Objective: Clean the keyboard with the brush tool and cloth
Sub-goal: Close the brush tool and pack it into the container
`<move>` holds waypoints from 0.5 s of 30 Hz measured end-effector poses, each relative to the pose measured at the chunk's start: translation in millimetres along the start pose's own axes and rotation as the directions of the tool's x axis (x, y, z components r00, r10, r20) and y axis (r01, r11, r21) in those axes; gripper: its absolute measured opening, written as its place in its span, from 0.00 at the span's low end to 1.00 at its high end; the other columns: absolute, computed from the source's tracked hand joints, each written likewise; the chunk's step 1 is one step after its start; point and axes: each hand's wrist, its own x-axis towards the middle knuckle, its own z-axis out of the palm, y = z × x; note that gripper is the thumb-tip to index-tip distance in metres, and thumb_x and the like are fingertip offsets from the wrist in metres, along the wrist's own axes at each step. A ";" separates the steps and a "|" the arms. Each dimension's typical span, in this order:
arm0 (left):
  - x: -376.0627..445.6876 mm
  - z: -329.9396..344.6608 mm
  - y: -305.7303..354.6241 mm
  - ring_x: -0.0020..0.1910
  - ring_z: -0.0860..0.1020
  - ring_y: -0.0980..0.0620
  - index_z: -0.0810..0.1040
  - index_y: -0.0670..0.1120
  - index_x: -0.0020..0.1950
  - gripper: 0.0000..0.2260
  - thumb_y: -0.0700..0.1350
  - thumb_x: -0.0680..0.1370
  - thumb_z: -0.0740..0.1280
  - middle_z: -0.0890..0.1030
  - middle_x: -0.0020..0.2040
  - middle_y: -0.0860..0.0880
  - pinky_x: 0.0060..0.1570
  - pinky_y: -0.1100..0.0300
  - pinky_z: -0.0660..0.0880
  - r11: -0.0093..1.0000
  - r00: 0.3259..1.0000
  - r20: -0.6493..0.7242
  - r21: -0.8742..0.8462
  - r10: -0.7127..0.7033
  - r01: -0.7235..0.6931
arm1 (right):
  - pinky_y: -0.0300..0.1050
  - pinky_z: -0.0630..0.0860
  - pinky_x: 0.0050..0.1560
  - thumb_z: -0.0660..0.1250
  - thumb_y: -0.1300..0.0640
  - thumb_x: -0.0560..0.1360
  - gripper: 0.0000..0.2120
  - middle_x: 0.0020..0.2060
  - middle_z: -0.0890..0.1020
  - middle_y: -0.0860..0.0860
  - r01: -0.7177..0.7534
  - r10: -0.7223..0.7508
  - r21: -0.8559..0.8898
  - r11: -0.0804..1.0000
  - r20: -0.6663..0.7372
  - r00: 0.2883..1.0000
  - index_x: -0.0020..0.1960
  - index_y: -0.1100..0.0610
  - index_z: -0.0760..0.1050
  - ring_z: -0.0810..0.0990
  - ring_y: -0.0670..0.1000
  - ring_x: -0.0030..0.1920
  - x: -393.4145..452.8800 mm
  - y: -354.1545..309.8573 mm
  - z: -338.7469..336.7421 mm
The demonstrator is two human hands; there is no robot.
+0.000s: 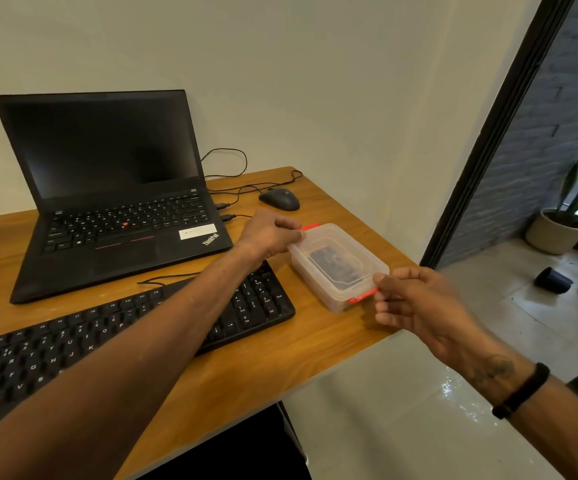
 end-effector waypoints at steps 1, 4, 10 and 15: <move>0.8 1.3 -2.0 0.56 0.82 0.50 0.84 0.46 0.61 0.13 0.42 0.76 0.76 0.83 0.58 0.48 0.57 0.53 0.82 1.000 1.000 -0.010 0.016 0.018 -0.017 | 0.48 0.83 0.33 0.76 0.61 0.75 0.18 0.37 0.85 0.61 0.027 -0.027 -0.009 1.000 -0.010 1.000 0.61 0.60 0.73 0.85 0.55 0.34 -2.2 -0.4 2.2; 2.0 4.9 -6.5 0.55 0.83 0.51 0.84 0.48 0.61 0.13 0.44 0.77 0.76 0.84 0.58 0.47 0.58 0.49 0.82 0.993 0.996 -0.040 0.084 0.083 -0.079 | 0.51 0.85 0.38 0.77 0.61 0.73 0.20 0.38 0.86 0.62 0.125 -0.126 -0.032 0.992 -0.035 0.991 0.60 0.60 0.73 0.86 0.57 0.36 -8.5 3.6 6.5; -0.2 12.1 -7.7 0.59 0.80 0.55 0.86 0.48 0.61 0.11 0.44 0.79 0.73 0.85 0.59 0.50 0.60 0.57 0.78 0.962 0.972 -0.104 0.201 0.209 -0.185 | 0.44 0.85 0.34 0.79 0.60 0.70 0.23 0.38 0.86 0.64 0.205 -0.205 0.000 0.979 -0.055 0.977 0.57 0.71 0.76 0.85 0.55 0.32 -10.3 10.4 10.8; 2.5 13.6 -6.4 0.62 0.80 0.54 0.86 0.47 0.61 0.11 0.44 0.79 0.73 0.85 0.61 0.50 0.66 0.55 0.76 0.948 0.962 -0.119 0.233 0.247 -0.215 | 0.42 0.82 0.31 0.79 0.60 0.70 0.22 0.36 0.86 0.64 0.219 -0.220 -0.018 0.975 -0.068 0.973 0.55 0.71 0.75 0.84 0.53 0.30 -7.5 6.6 24.6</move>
